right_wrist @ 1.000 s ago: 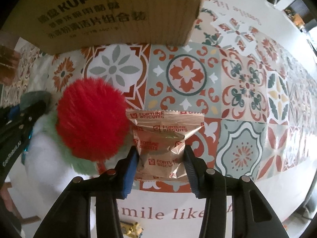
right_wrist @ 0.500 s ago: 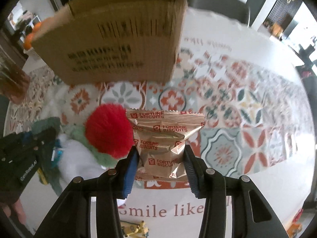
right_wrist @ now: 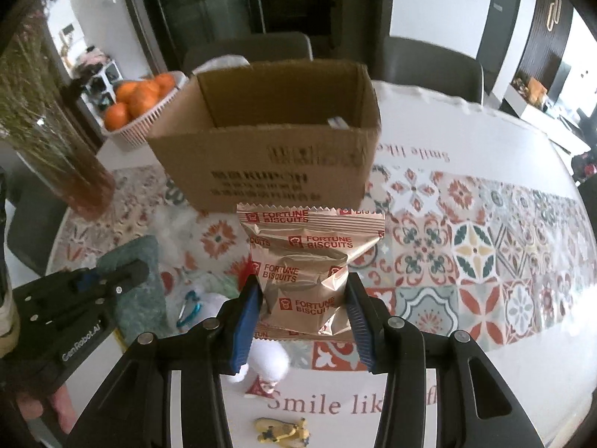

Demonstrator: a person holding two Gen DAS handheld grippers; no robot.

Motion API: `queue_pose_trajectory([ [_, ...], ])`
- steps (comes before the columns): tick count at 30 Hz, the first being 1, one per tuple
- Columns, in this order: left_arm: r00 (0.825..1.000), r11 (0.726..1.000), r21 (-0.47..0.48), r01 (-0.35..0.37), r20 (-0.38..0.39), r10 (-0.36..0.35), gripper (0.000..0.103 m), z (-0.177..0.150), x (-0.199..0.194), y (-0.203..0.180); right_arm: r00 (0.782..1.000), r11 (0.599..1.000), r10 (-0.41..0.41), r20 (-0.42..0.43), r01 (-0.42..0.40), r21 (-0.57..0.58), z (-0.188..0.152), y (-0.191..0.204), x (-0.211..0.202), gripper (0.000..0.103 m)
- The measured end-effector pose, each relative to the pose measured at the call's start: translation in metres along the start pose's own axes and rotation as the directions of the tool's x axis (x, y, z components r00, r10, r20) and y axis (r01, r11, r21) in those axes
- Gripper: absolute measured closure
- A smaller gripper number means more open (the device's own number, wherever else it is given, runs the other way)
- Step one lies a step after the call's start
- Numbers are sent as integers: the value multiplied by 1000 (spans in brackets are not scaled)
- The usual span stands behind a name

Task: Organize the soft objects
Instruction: 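Lift the sock and biscuit packet and carry both into the cardboard box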

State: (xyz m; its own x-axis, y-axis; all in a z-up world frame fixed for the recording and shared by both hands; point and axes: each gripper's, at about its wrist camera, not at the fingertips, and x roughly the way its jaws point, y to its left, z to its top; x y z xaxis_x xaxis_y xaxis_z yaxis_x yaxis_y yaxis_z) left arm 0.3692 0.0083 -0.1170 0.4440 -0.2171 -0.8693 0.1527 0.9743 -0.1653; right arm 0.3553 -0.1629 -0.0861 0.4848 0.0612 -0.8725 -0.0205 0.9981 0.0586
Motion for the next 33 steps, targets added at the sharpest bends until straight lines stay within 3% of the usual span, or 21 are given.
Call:
queue_pose_trajectory([
  [9,994,999,14,47,96,-48,85,10,-41,-10,993,998,66,97,-65,-11,12,0,-31,57],
  [19,970,996,69,64,230,-78,85,37,-84,-29,974,993,118,194,-117,-18,32,-4,-63,57],
  [33,946,990,113,81,305,-112,85,83,-97,-46,954,985,171,248,-174,-8,75,-16,-68,57],
])
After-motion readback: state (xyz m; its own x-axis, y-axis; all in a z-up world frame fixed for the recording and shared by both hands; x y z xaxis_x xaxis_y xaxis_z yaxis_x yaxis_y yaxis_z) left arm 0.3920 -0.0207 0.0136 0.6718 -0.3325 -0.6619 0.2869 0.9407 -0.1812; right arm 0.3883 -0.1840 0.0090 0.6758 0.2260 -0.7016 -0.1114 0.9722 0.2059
